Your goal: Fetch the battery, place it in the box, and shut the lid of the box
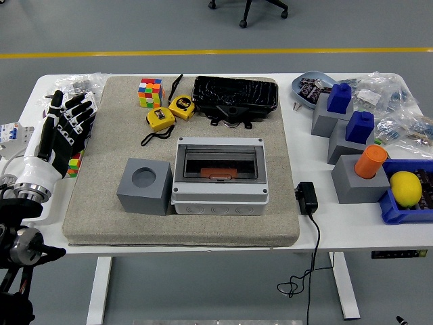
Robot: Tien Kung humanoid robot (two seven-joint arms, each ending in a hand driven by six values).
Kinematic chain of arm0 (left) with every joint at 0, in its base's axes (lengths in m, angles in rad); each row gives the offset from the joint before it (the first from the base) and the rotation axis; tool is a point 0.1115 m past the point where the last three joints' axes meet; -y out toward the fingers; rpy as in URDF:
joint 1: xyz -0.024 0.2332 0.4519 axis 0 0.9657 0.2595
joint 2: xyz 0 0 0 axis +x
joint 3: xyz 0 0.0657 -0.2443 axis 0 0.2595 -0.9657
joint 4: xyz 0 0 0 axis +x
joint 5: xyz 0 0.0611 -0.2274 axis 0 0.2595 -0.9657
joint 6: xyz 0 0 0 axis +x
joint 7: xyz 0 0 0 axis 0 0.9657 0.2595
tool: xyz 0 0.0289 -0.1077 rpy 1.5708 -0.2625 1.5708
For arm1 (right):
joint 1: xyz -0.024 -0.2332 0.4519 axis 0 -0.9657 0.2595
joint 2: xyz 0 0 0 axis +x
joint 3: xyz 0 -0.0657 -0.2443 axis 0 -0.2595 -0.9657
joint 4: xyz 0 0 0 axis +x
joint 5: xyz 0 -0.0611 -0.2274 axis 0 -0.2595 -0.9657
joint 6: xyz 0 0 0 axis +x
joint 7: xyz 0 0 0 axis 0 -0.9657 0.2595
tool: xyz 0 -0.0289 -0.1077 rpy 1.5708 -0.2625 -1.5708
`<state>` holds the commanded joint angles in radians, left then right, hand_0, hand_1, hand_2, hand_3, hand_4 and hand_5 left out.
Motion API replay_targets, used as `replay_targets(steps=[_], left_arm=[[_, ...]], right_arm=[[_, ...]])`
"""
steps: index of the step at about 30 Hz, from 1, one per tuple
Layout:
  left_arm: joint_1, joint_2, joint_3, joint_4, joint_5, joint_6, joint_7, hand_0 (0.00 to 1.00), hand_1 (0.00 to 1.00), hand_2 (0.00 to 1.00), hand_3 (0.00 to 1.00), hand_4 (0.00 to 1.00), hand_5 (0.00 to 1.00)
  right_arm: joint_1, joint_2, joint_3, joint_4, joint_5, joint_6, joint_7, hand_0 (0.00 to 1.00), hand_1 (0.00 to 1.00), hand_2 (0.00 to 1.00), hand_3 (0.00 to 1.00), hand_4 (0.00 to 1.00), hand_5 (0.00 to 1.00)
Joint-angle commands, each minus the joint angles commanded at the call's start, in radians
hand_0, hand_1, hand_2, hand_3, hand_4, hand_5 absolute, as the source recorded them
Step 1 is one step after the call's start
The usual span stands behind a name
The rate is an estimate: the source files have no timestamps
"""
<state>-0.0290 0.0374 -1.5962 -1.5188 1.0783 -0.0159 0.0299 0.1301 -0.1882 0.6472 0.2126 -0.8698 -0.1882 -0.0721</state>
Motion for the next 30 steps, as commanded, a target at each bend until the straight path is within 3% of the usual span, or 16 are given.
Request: replay_targets(steps=[30], left_arm=[[-0.004, -0.003, -0.006, -0.001, -0.006, 0.015, -0.014, 0.832, 0.798, 0.737, 0.72, 0.998, 0.799]], right_arm=[[0.004, 0.002, 0.01, -0.001, -0.012, -0.001, -0.004, 0.751, 0.697, 0.714, 0.756, 0.998, 0.998]])
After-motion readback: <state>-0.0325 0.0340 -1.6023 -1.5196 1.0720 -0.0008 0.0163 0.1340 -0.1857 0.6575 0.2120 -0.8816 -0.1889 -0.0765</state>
